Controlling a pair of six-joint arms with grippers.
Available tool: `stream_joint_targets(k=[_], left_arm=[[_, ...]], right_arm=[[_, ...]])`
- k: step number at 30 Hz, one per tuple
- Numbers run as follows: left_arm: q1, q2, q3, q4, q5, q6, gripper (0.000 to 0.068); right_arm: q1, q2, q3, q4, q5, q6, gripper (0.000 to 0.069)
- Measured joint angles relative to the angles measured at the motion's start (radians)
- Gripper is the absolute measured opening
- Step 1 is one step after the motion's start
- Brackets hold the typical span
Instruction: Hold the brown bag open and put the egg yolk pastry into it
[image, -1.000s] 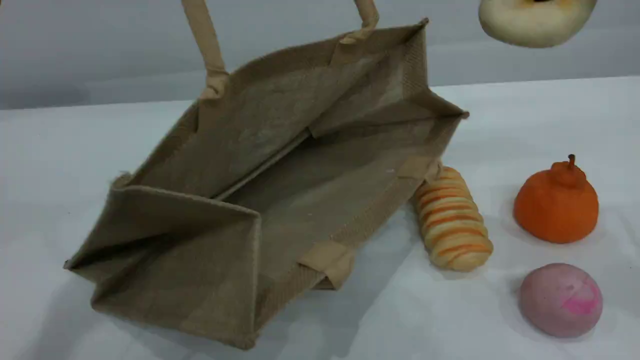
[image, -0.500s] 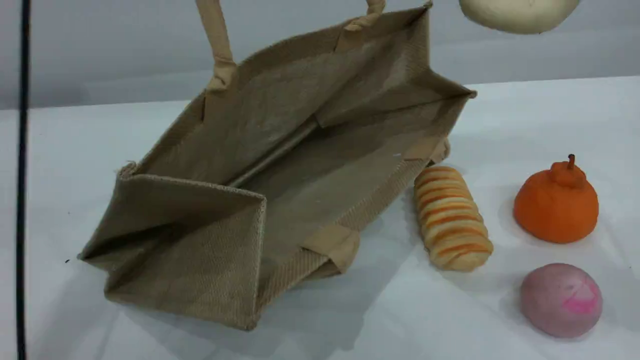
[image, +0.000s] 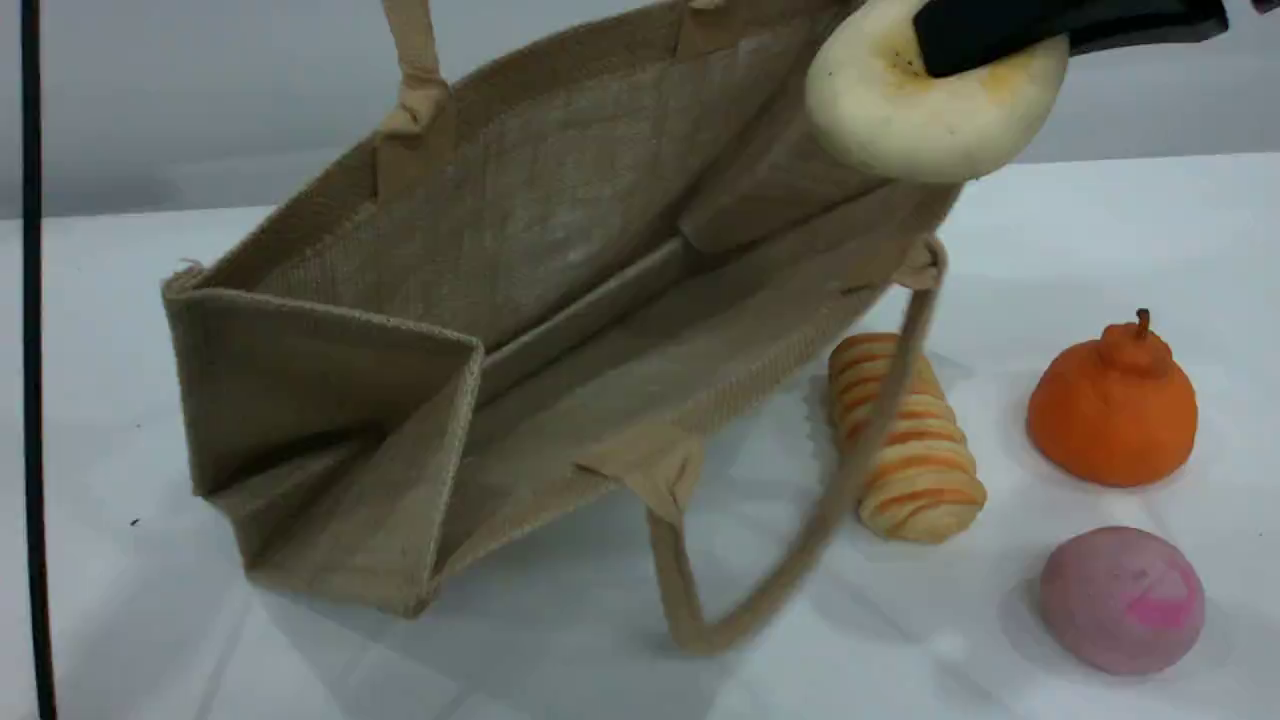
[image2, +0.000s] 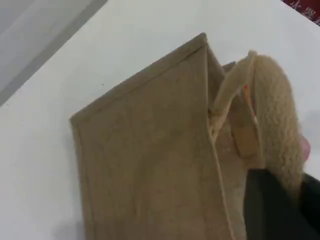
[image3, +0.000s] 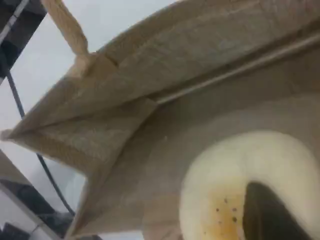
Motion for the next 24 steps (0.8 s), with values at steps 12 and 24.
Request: stream_joint_targets(k=[12,24], left_arm=[[0.0,0.001,0.0,0.0,0.0,-0.016,0.0092],[0.0,0.001,0.0,-0.004,0.0,-0.021,0.0092]], right_arm=[[0.003,0.012,0.0,0.165,-0.005,-0.097,0.0044],[0.225,0.121,0.0,0.288,-0.24,-0.103,0.0044]])
